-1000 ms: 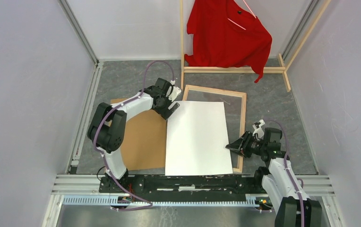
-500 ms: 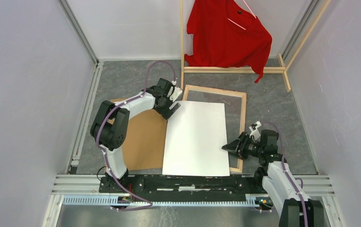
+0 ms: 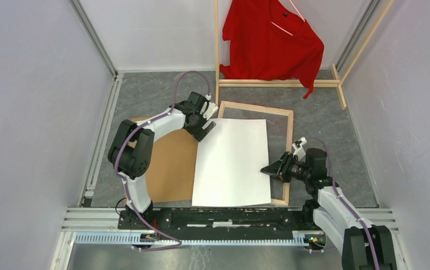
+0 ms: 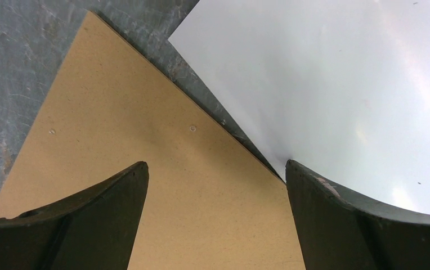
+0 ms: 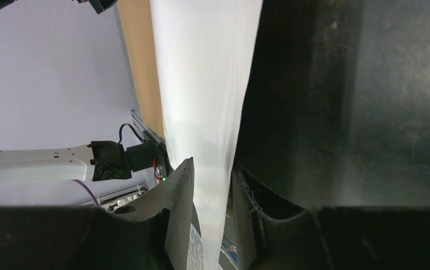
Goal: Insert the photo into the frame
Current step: Turn over the photo from the photo frame.
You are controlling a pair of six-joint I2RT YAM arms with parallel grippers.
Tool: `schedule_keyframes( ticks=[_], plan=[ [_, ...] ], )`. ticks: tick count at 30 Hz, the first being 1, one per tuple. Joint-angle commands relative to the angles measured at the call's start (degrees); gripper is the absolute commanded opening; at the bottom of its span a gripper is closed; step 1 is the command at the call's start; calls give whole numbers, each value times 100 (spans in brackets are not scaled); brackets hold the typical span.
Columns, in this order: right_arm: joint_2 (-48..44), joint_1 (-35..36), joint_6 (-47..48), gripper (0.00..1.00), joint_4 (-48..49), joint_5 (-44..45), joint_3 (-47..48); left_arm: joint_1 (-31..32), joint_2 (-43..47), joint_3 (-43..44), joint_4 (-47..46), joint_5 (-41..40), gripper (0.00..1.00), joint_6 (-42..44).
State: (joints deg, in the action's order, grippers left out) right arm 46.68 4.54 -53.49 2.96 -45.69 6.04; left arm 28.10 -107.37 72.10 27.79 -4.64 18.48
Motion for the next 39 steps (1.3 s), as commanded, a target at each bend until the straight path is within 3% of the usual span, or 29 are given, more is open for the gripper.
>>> schedule_keyframes(
  ticks=[1,10,18,39],
  plan=[
    [144,71,353,32,223,371,473,8,-57,428,202,-32,98,-120],
    [87,83,900,0,-277,962,796,-221,233,1067,675,27,100,-48],
    [-555,83,1113,0,-1423,1992,1209,-627,267,1322,860,-32,100,36],
    [-759,81,1606,0,-2395,2701,1746,-644,423,940,816,19,100,81]
  ],
)
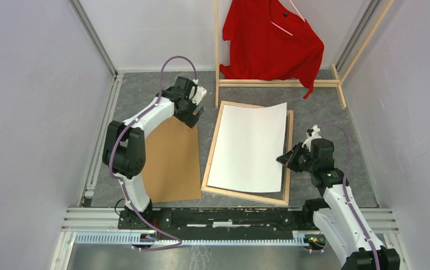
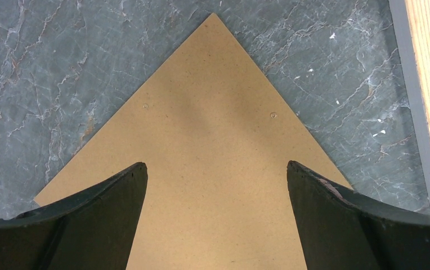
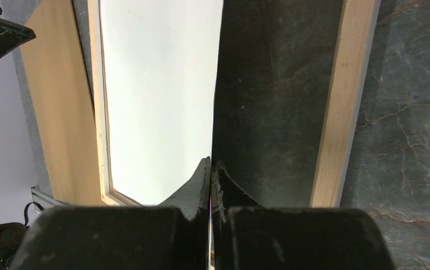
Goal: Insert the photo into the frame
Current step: Turn over the photo from the photo frame.
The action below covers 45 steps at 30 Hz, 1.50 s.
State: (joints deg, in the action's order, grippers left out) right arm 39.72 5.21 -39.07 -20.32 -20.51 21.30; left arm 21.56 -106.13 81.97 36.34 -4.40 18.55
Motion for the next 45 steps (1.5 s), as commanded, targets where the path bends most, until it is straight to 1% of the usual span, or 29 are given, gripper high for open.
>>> schedule_keyframes(
  ticks=[1,11,15,19,21,22,24,25,26,30,31,32,35,39,40,42,44,45],
  plan=[
    [-78,9,158,0,-74,172,211,9,302,-61,-57,-9,100,71],
    [-37,10,130,0,5,24,96,8,295,-99,-74,15,100,79],
    [63,7,72,0,287,-133,-54,8,321,-138,-72,10,100,101],
    [134,13,118,2,313,-97,-43,15,338,-175,-74,6,100,122],
    [123,7,207,10,197,55,42,13,346,-179,-74,4,100,131],
    [122,11,285,19,135,106,93,5,347,-188,-74,8,100,139],
    [102,13,376,41,40,192,187,-5,355,-181,-74,-3,100,141],
    [90,13,426,55,-2,222,217,-19,362,-170,-74,-7,100,134],
    [61,14,453,64,-43,260,247,-37,371,-164,-68,-14,100,125],
    [86,9,620,90,-221,389,382,-139,430,-169,-61,38,100,94],
    [112,6,659,95,-261,404,425,-185,462,-169,-43,67,100,84],
    [114,13,696,98,-314,447,472,-224,485,-174,-16,97,100,61],
    [98,23,916,98,-587,757,791,-404,586,-215,27,229,100,18],
    [113,106,1215,98,-855,1243,1556,-756,724,-194,146,405,100,-13],
    [137,178,1171,98,-722,1232,1679,-852,743,-153,213,413,100,-28],
    [307,409,848,98,-135,993,1783,-1070,800,-64,359,584,100,-64],
    [789,747,331,98,868,381,1712,-1331,906,-53,415,612,100,-70],
    [1099,1075,127,98,1312,370,1807,-1470,972,-62,441,557,100,-63]
  ],
)
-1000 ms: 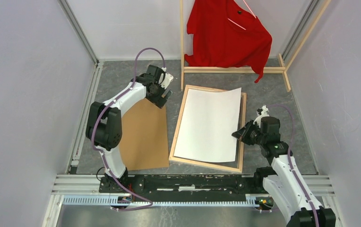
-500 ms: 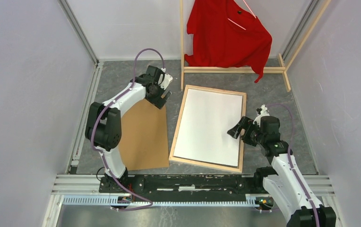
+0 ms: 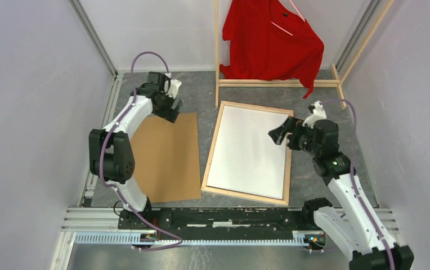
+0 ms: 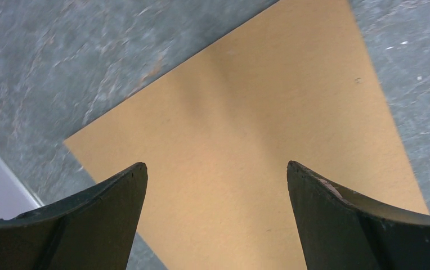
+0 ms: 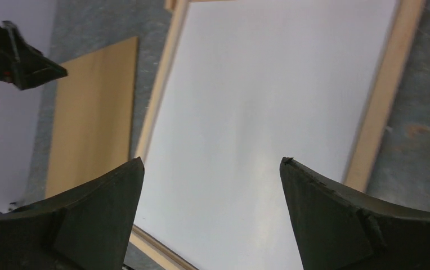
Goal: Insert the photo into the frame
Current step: Turn over the photo from the photo frame, then move the photo frame item to the photo frame.
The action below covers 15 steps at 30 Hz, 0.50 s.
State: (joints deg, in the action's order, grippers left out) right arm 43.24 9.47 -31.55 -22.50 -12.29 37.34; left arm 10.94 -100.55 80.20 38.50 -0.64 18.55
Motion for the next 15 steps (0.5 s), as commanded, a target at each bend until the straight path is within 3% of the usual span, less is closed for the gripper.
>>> schedule_keyframes(
  ticks=[1,3,6,10,15],
  plan=[
    [1150,1235,-615,98,1560,-138,489,-560,472,113,261,113,100,-41],
    [2077,2420,-179,98,1096,1131,1676,-902,566,103,366,-131,100,5],
    [3603,3368,80,98,972,1418,3035,-1302,719,-74,345,-904,98,140],
    [5272,3791,-5,94,854,1244,4258,-1677,1023,-685,-37,-1776,94,356],
    [6405,4103,-423,93,668,1312,4944,-2005,1360,-1730,-678,-2651,91,754]
  ],
)
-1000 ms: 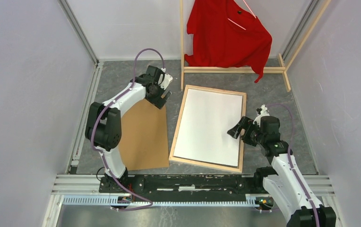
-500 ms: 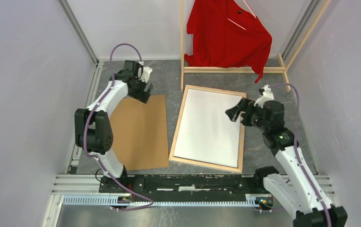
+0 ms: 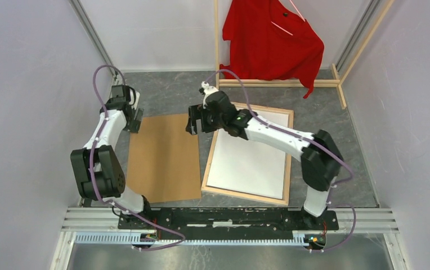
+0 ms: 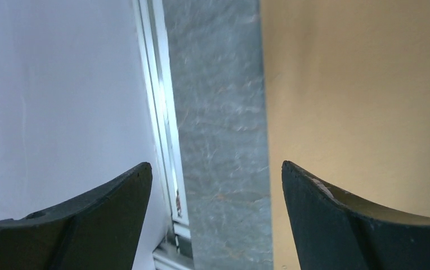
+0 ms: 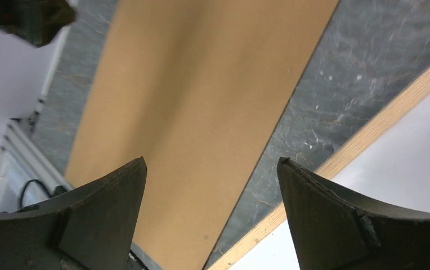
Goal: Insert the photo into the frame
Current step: Move the photo frame item to the photo frame.
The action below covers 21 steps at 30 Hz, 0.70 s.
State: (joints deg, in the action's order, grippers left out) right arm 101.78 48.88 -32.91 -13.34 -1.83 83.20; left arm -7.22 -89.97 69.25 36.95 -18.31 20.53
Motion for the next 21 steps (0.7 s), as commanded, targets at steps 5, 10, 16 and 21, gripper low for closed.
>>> schedule_keyframes(
  ticks=[5,10,16,21],
  plan=[
    [1113,329,-483,95,-337,332,566,-655,536,-1339,-960,-1160,90,926],
    [1401,394,-598,96,-294,252,437,-1058,676,-1799,-1355,-1163,90,1231],
    [1590,479,-700,96,-219,198,261,-1299,504,-2070,-1532,-708,91,1237],
    [1630,545,-803,97,-243,192,103,-1316,263,-2162,-1584,-168,91,1005]
  ],
)
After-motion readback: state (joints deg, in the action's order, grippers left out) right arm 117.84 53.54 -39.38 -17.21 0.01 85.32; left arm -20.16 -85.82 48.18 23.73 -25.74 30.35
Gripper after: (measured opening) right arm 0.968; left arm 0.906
